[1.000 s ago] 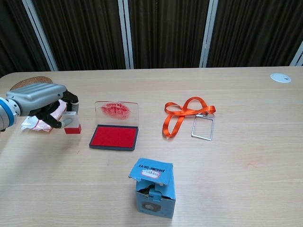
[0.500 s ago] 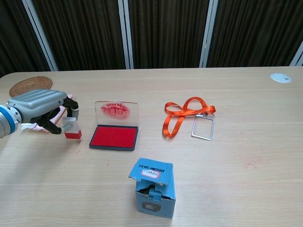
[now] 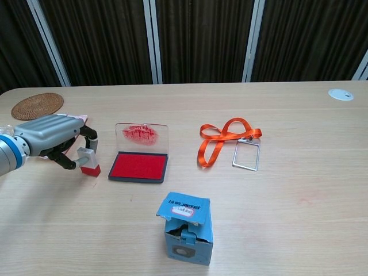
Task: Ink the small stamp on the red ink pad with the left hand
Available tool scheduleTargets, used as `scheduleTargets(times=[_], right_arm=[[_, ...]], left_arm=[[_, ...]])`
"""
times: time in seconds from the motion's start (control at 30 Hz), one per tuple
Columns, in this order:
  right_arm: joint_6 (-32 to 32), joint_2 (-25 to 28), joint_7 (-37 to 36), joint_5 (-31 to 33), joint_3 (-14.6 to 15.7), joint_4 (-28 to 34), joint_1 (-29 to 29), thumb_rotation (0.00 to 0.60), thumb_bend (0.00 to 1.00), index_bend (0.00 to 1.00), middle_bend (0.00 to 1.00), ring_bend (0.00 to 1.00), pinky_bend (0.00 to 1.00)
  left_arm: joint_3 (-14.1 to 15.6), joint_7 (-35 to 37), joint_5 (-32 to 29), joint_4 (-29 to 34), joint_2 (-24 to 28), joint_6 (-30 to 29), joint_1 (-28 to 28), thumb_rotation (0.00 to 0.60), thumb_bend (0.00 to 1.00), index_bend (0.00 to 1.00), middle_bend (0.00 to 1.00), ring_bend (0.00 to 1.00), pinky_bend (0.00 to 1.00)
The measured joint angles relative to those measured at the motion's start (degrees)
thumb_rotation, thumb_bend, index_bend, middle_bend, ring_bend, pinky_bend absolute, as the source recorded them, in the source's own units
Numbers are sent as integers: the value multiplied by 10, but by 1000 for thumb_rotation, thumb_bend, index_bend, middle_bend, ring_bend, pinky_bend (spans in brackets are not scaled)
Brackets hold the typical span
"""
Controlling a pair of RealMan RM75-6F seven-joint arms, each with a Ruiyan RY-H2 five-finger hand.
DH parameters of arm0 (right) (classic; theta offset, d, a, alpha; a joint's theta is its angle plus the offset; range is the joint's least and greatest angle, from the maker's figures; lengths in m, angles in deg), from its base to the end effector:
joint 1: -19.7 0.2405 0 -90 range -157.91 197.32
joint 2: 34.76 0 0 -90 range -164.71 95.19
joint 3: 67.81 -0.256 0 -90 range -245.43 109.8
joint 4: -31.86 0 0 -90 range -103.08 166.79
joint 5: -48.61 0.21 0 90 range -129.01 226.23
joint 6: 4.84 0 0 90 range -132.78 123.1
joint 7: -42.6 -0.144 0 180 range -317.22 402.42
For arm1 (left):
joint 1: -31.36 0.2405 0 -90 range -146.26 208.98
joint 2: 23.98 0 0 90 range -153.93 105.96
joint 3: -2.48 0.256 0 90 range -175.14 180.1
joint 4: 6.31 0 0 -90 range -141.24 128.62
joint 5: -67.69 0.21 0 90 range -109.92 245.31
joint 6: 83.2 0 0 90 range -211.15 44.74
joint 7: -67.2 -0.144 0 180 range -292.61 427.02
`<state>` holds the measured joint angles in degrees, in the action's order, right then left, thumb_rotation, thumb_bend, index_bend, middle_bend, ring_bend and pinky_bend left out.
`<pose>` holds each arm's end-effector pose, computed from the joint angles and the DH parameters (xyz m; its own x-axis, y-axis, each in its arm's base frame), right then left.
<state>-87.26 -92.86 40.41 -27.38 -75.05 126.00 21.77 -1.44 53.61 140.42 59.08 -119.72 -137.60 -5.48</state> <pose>-0.3381 -0.1788 0.2056 0.4036 0.0208 0.9147 -0.8983 0.1989 0.3918 -0.2297 0.3330 -0.0437 0.5805 0.2662 0.7695 0.8014 -0.3542 -0.4820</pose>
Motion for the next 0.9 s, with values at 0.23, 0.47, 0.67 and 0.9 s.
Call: scheduleTargets(times=[0.23, 0.47, 0.67, 0.9], right_arm=[[-1, 1, -1, -1, 0, 1, -1, 600, 0, 0, 0, 0, 0], [-3, 3, -3, -3, 0, 3, -2, 600, 0, 0, 0, 0, 0], [-6, 5, -6, -8, 1, 7, -3, 600, 0, 0, 0, 0, 0], [-14, 10, -12, -18, 4, 13, -6, 600, 0, 0, 0, 0, 0]], left_arm=[[2, 0, 6, 11, 5, -3, 4, 600, 293, 423, 391, 781, 831], [1, 0, 8, 22, 13, -10, 10, 600, 230, 377, 334, 776, 827], [-4, 9, 16, 43, 31, -31, 18, 600, 170, 235, 191, 770, 819], [-9, 14, 31, 93, 75, -77, 34, 600, 73, 180, 98, 698, 766]])
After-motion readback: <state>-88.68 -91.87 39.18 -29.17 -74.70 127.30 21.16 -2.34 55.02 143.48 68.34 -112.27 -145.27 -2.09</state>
